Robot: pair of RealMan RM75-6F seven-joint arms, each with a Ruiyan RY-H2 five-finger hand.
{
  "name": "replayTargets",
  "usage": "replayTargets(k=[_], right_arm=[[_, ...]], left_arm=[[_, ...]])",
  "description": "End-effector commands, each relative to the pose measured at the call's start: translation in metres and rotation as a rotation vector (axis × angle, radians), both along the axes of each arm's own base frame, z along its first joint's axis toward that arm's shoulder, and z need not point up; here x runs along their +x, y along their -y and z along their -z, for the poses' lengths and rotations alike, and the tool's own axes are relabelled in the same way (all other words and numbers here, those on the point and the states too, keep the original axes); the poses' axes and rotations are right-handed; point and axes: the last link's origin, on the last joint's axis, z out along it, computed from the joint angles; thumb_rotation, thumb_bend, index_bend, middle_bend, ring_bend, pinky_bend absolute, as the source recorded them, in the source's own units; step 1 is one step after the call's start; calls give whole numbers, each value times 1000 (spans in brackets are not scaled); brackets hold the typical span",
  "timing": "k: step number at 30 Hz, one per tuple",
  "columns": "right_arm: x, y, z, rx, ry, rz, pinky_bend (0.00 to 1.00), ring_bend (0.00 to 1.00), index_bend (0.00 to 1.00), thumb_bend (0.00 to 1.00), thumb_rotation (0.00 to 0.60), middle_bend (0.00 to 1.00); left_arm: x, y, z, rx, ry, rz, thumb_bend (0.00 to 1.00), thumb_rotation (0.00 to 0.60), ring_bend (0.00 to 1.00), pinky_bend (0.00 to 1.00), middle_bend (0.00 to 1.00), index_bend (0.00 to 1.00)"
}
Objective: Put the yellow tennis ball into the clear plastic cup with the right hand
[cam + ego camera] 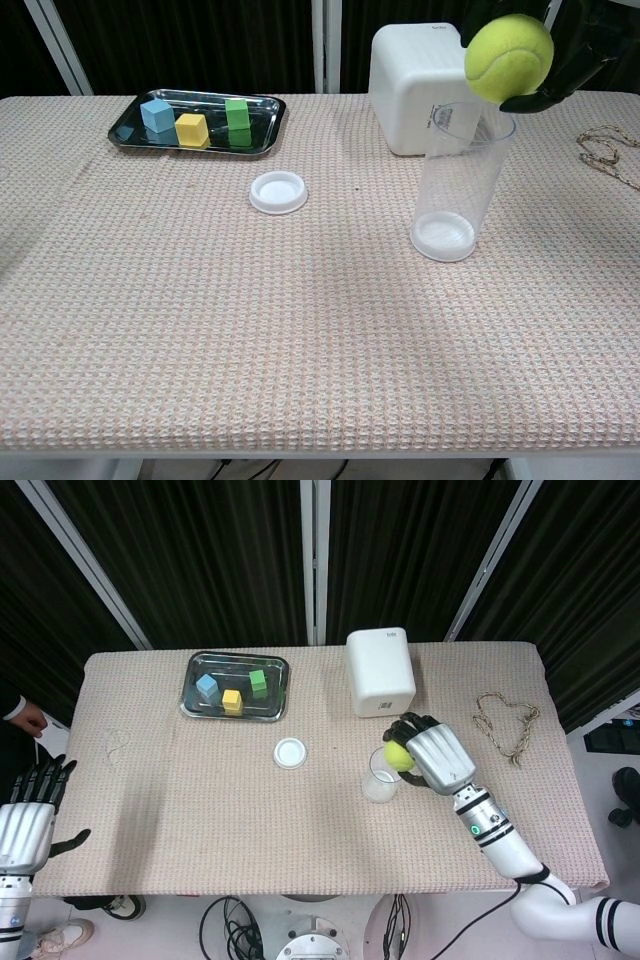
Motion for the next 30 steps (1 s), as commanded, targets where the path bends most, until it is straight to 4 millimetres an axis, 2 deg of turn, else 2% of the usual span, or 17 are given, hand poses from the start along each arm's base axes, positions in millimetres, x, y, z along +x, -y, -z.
replayTargets(k=[1, 4, 8, 13, 16, 19, 23, 26, 30], right_arm=[[0, -1, 2, 18, -9, -6, 335, 172, 302, 72, 600, 289], [-1, -1, 4, 42, -22, 1, 271, 139, 218, 44, 600, 257], [-1, -1, 3, 49, -10, 5, 161, 47, 67, 26, 600, 174], [-4, -4, -8, 11, 9, -2, 134, 21, 55, 26, 600, 157], [-16, -13, -21, -34, 19, 6, 125, 18, 52, 25, 600, 154], [-42, -28, -39, -97, 5, 37, 94, 3, 47, 25, 600, 144], [-100, -62, -61, -209, -56, 142, 23, 0, 23, 25, 600, 109], [-147, -90, -69, -261, -99, 260, 0, 0, 3, 26, 600, 66], [-198, -122, -74, -298, -127, 406, 0, 0, 0, 26, 600, 17]], left_arm=[[0, 0, -1, 2, -1, 0, 0, 600, 0, 0, 0, 56], [0, 0, 0, 0, -1, -3, 0, 600, 0, 0, 0, 56], [-1, 1, 0, 0, 0, -6, 0, 600, 0, 0, 0, 56], [-1, 0, -2, 3, 3, -2, 0, 600, 0, 0, 0, 56], [0, 1, -2, 4, 6, 1, 0, 600, 0, 0, 0, 56], [-1, 2, -2, 2, 8, -2, 0, 600, 0, 0, 0, 56], [-3, 3, -3, 5, 13, -7, 0, 600, 0, 0, 0, 56], [-3, 3, -3, 4, 13, -5, 0, 600, 0, 0, 0, 56], [-3, 2, -2, 1, 8, 2, 0, 600, 0, 0, 0, 56]])
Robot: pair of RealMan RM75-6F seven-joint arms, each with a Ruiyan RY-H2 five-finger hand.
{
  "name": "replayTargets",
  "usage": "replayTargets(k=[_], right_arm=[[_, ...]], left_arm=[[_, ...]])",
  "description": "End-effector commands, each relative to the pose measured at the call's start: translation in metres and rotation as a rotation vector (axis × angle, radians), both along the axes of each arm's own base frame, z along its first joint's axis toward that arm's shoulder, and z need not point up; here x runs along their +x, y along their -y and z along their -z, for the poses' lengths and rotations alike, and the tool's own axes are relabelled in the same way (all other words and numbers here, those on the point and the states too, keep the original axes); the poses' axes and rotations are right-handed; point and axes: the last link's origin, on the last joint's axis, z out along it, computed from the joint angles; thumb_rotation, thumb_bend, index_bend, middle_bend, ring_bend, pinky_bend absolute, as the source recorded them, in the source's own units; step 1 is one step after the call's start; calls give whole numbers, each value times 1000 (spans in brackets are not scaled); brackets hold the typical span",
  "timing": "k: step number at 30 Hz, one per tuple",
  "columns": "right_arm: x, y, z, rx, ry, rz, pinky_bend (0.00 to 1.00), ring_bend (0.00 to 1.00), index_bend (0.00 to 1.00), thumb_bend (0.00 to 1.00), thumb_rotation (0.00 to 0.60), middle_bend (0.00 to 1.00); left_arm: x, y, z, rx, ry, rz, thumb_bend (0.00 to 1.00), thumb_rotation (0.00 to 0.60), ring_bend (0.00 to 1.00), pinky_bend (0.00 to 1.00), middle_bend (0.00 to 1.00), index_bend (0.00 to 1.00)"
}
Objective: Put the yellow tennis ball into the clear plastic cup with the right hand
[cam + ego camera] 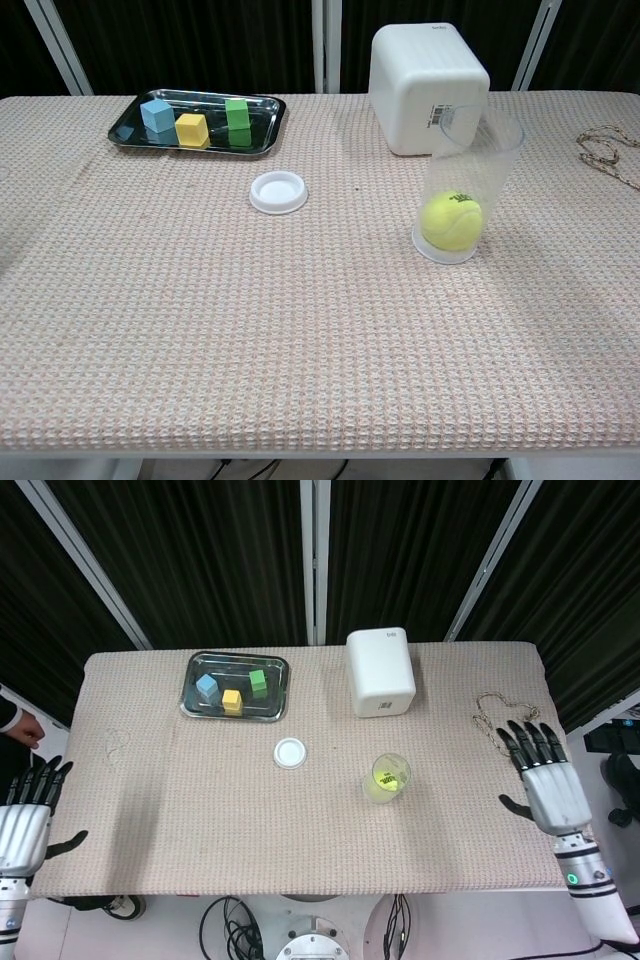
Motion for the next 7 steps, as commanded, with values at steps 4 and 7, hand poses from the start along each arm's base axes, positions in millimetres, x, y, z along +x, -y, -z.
replayTargets(k=[4, 7], right_arm=[[-84, -62, -7, -64, -2, 226, 0, 0, 0, 26, 600, 0], [-92, -69, -9, -88, 14, 231, 0, 0, 0, 26, 600, 0]], left_arm=[[1, -1, 0, -2, -10, 9, 0, 600, 0, 0, 0, 56], [2, -1, -1, 2, -13, 15, 0, 600, 0, 0, 0, 56]])
